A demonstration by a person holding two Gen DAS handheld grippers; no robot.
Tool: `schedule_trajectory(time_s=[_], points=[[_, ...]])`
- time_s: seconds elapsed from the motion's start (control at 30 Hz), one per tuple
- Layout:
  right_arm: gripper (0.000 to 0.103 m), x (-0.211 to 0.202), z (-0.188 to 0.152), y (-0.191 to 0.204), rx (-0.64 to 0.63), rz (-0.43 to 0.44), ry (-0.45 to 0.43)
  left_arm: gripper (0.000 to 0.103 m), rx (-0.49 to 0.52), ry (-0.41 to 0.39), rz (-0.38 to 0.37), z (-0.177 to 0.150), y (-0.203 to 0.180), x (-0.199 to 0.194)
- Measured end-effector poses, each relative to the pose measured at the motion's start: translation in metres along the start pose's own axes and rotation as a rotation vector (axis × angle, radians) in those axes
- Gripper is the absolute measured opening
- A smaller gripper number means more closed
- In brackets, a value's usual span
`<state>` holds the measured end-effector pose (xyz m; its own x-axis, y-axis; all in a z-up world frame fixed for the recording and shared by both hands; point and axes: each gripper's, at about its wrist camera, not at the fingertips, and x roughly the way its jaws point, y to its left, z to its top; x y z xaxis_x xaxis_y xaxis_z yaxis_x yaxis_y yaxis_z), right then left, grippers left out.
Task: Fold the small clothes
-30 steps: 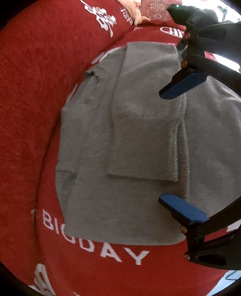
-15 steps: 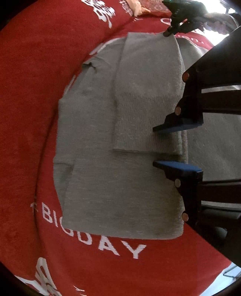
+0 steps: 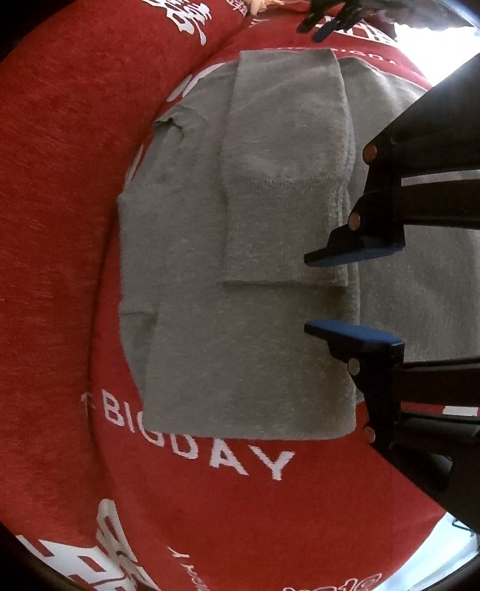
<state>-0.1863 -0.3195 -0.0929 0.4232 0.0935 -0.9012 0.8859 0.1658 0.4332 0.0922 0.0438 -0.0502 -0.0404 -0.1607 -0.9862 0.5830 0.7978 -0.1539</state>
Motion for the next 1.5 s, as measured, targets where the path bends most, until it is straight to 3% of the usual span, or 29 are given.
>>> schedule_trajectory(time_s=[0.07,0.1,0.17,0.27,0.43,0.53,0.6,0.77,1.07,1.37,1.5], points=[[0.043,0.019,0.007,0.003,0.003,-0.004,0.042,0.032,-0.003,0.000,0.003,0.001,-0.001,-0.002],[0.035,0.026,0.007,0.010,-0.019,-0.010,0.064,0.032,-0.004,-0.005,-0.001,0.002,-0.001,-0.004],[0.029,0.027,0.004,0.019,-0.073,-0.037,0.069,0.032,-0.002,-0.016,-0.004,0.003,-0.007,-0.004],[0.029,0.020,-0.009,0.033,-0.173,-0.081,0.057,0.032,0.024,-0.025,0.012,0.005,-0.015,-0.001],[0.029,0.039,-0.026,0.034,-0.306,-0.225,0.140,0.032,0.042,0.016,0.066,0.002,-0.019,0.024],[0.029,0.036,-0.027,0.032,-0.313,-0.224,0.120,0.032,0.100,0.011,0.091,-0.003,-0.023,0.021],[0.035,0.034,-0.028,0.034,-0.310,-0.254,0.120,0.032,0.127,0.015,0.101,-0.007,-0.023,0.018],[0.037,0.017,-0.036,0.039,-0.296,-0.312,0.106,0.032,0.106,0.030,0.099,-0.008,-0.017,0.009],[0.040,0.000,-0.068,0.054,-0.233,-0.254,0.140,0.032,0.069,0.052,0.092,-0.024,-0.010,-0.011],[0.050,-0.005,-0.108,0.064,-0.191,-0.225,0.192,0.032,0.086,0.059,0.097,-0.044,-0.018,-0.029],[0.059,-0.012,-0.120,0.068,-0.190,-0.224,0.194,0.032,0.108,0.059,0.101,-0.051,-0.028,-0.038]])
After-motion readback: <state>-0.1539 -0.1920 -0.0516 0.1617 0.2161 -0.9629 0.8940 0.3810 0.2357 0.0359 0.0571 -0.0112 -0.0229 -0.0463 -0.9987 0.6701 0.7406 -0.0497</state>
